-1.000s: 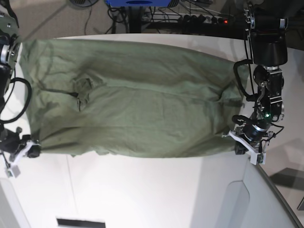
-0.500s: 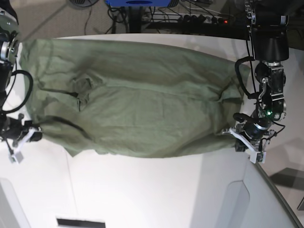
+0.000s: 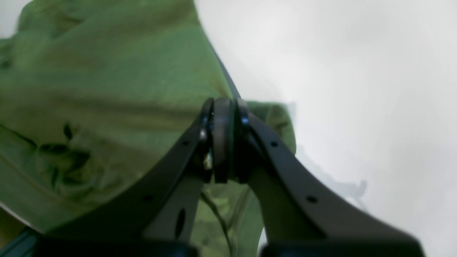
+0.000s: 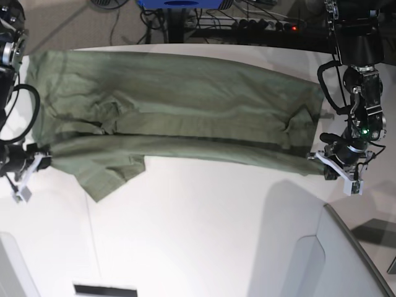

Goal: Layout the t-shirt on the table in an organized manner, then fold the t-shirt properly
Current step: 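Lift the shirt's side edges with both grippers and fold them over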

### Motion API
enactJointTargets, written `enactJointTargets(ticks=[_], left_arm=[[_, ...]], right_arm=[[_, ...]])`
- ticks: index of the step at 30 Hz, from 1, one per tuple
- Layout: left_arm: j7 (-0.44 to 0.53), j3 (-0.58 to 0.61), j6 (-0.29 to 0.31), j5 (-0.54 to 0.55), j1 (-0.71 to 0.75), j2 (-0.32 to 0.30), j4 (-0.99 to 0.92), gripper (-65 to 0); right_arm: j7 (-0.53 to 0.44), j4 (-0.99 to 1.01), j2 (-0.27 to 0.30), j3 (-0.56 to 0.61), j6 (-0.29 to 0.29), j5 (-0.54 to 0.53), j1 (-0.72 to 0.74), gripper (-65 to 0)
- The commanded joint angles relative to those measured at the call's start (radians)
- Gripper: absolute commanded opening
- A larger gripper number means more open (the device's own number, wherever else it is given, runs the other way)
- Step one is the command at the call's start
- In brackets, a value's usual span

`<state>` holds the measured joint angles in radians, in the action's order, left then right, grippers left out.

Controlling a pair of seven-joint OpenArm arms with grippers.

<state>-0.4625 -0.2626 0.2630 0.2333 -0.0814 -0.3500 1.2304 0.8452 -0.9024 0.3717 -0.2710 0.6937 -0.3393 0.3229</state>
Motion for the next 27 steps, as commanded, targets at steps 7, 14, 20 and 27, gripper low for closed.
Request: enactJointTargets(ticks=[7,14,20,27], left_arm=[[0.024,0.001,-0.004,0.002,-0.005,-0.002,0.013,-65.0],[0.024,0.001,-0.004,0.001,-0.007,0.006,0.012,-65.0],[0.020,0.001,-0.004,0.001,-0.002,0.007,0.012,-65.0],[0.024,0.001,-0.004,-0.007,0.012,0.030,0.012,-65.0]], right_arm=[[0.081,-0.083,-0.006,-0.073,0.004,-0.016,-0.028,-63.6],[0.202,-0.237,-0.029,-0.150,0.004,-0.010,-0.084,-63.6],[0.239,-0.238,-0.030,-0.185,0.004,-0.011,-0.115,-63.6],[0.296,-0.306,-0.078,-0.185,0.004,-0.011,-0.150,-63.6]])
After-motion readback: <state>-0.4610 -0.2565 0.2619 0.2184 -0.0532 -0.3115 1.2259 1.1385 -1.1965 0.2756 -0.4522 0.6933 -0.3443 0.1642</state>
